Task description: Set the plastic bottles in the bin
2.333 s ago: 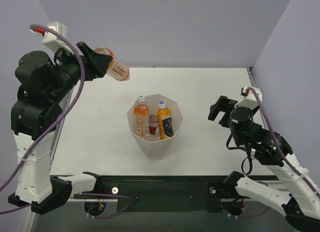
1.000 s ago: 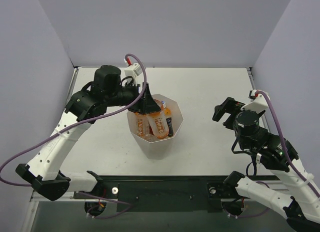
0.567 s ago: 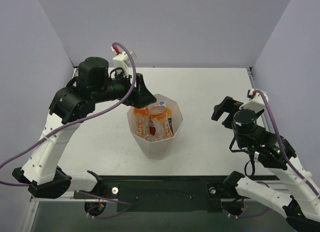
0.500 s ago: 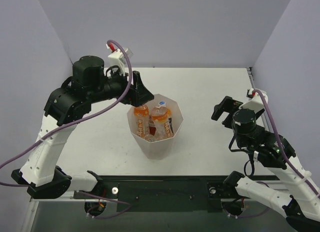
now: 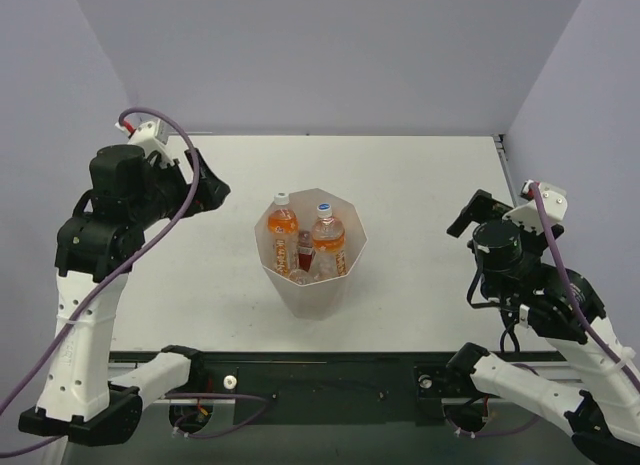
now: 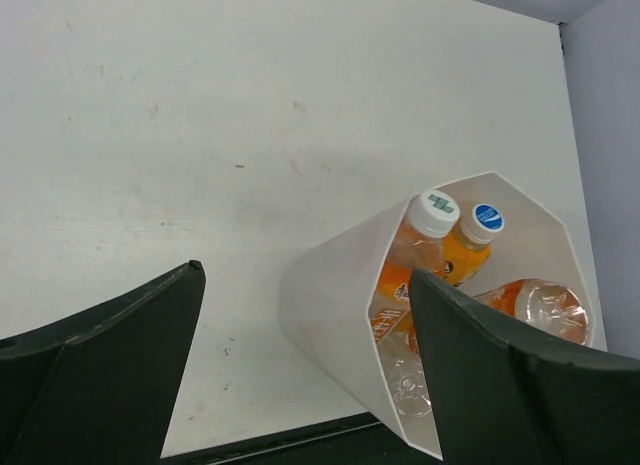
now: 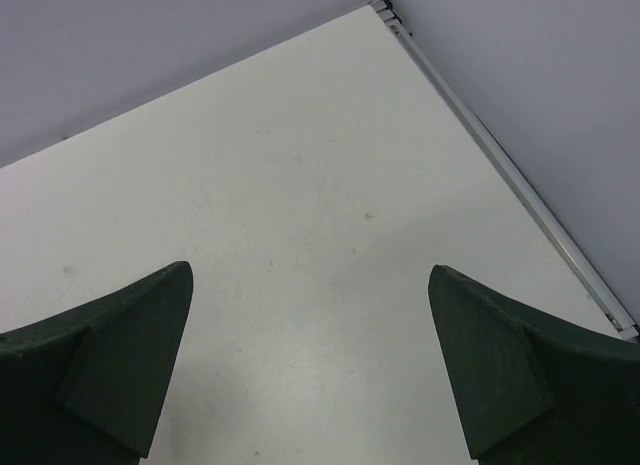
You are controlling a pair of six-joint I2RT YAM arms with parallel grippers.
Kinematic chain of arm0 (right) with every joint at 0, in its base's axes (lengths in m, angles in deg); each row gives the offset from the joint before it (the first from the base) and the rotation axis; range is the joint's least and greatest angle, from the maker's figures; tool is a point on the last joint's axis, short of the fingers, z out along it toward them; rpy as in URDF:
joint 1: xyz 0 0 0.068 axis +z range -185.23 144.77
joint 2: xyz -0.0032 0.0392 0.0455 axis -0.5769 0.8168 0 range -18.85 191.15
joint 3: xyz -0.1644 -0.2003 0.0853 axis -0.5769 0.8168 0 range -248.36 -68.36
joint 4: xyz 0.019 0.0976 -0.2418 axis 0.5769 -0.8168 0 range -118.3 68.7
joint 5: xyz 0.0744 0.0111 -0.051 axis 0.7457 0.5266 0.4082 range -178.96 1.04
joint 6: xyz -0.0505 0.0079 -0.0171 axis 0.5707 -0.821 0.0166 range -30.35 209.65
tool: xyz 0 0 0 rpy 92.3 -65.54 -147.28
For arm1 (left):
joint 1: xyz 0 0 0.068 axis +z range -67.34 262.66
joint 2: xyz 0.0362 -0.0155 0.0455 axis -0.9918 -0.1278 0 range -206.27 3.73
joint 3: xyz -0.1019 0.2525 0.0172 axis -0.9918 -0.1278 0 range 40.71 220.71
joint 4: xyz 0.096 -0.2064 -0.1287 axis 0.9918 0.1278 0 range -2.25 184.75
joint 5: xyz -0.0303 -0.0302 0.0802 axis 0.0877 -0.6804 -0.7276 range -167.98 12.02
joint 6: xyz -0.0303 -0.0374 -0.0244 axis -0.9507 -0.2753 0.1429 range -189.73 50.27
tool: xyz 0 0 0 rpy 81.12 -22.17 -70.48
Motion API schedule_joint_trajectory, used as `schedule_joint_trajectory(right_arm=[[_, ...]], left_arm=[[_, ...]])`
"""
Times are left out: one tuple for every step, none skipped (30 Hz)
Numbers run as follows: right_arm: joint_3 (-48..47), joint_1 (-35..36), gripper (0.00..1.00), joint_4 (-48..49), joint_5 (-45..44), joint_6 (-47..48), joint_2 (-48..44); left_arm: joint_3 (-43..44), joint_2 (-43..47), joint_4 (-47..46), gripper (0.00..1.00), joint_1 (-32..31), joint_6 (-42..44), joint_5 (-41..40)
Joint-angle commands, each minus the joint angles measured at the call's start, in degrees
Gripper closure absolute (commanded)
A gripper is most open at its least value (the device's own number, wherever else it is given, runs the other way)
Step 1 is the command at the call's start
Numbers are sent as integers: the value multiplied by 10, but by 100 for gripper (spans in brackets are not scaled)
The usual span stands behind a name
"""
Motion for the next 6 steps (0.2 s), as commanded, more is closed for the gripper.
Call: schedule_joint_trajectory(right_arm=[[-6,-3,2,-29,-55,-23,3],[-8,-4,2,-29,-52,-23,3],[-9,-2,2,-29,-52,-22,10],[-13,-2,2,-32,-50,-22,13],[-16,-2,2,-34,-48,-22,20],[-21,-2,2,-38,-49,-25,22]], left_arm=[[-59,31,-63,6,41,-21,58],[-71,32,-64,6,43,-26,59],[-74,32,-64,6,42,-26,58],[-78,32,-64,5,44,-26,51],[-78,31,-64,5,47,-26,51],[-77,29,-64,5,47,-26,55]])
